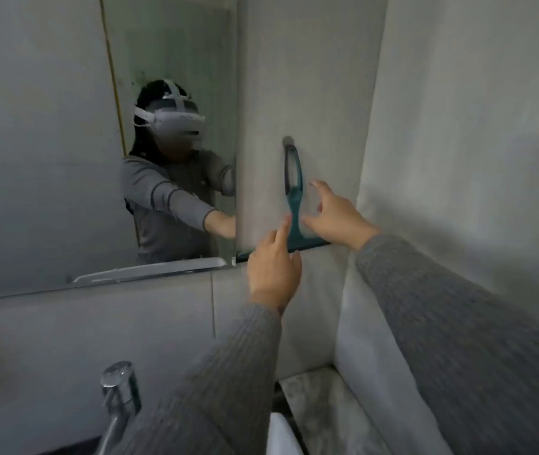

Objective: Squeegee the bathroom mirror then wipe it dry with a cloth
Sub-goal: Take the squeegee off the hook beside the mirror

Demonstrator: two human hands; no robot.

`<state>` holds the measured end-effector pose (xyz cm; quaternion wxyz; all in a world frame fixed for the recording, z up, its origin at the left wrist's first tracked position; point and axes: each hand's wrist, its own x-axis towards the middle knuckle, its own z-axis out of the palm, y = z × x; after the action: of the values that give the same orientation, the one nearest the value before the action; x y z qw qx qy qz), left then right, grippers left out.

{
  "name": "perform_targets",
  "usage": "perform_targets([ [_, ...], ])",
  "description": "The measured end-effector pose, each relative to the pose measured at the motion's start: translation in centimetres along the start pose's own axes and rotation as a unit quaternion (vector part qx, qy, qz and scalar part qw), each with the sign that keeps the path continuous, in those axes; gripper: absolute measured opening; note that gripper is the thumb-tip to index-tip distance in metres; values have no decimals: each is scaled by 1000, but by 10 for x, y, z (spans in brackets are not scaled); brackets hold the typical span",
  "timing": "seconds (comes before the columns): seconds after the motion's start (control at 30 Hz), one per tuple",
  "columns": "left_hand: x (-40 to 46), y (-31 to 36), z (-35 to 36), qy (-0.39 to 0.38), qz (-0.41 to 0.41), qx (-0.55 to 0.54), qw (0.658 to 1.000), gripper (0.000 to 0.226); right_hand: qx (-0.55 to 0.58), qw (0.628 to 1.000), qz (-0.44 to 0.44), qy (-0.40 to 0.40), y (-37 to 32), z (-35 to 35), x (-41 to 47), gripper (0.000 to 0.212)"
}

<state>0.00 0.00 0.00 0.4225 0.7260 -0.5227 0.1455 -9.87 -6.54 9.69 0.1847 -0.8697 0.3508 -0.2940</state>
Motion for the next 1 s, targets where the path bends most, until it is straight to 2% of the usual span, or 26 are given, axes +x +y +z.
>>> perform_targets([
  [0.1, 3, -1, 28, 73, -5, 6, 997, 72, 51, 996, -38, 55, 4, 8, 23, 80],
  [0.3, 9, -8, 63, 189, 0, 43, 981, 62, 165, 973, -114, 118, 2, 28, 50, 79],
  [0.5, 8, 3, 64, 207, -14, 24, 978, 52, 160, 968, -119, 151, 0, 26, 48, 74],
  [0.63, 7, 26, 56, 251, -31, 3, 968, 47, 149, 968, -98, 174, -8, 5, 42, 73],
  [0.83, 17, 49, 14, 289, -10, 16, 957, 42, 226, 956, -51, 178, -35, -33, 26, 72],
  [1.0, 15, 42, -50, 298, 30, 27, 954, 32, 296, 938, -53, 172, -75, -42, 5, 71],
])
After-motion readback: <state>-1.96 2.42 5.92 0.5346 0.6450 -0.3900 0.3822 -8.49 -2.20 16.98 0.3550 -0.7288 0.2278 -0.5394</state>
